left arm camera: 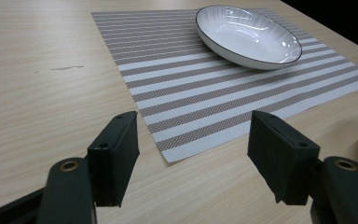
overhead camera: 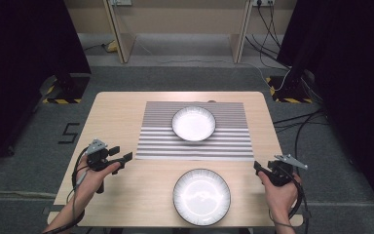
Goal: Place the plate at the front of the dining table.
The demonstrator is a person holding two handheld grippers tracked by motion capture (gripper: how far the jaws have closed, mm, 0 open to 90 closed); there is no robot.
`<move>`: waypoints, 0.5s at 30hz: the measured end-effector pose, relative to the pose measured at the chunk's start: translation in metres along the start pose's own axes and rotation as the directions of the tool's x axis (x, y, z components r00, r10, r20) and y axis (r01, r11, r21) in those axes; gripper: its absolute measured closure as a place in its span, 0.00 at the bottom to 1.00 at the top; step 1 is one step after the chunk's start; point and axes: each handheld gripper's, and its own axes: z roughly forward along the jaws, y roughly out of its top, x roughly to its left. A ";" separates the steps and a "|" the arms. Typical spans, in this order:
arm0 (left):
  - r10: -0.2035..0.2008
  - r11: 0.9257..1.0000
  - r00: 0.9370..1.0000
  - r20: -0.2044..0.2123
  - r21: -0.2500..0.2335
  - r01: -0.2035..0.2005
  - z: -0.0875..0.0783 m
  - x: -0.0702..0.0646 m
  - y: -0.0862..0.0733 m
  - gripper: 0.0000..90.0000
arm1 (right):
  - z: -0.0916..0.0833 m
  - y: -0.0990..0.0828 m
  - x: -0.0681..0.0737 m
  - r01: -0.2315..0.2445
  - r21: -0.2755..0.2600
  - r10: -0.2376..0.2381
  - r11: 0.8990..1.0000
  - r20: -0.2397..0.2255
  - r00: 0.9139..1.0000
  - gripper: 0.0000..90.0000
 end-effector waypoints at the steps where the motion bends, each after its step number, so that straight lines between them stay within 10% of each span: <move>1: 0.000 1.000 1.000 0.000 0.000 0.000 0.000 0.000 0.000 0.36 | 0.000 0.000 0.000 0.000 0.000 0.000 1.000 0.000 1.000 0.48; 15: -0.037 0.999 0.998 -0.045 -0.014 0.036 -0.021 0.019 -0.013 0.36 | -0.013 -0.007 -0.011 -0.009 -0.016 0.009 1.000 0.022 1.000 0.48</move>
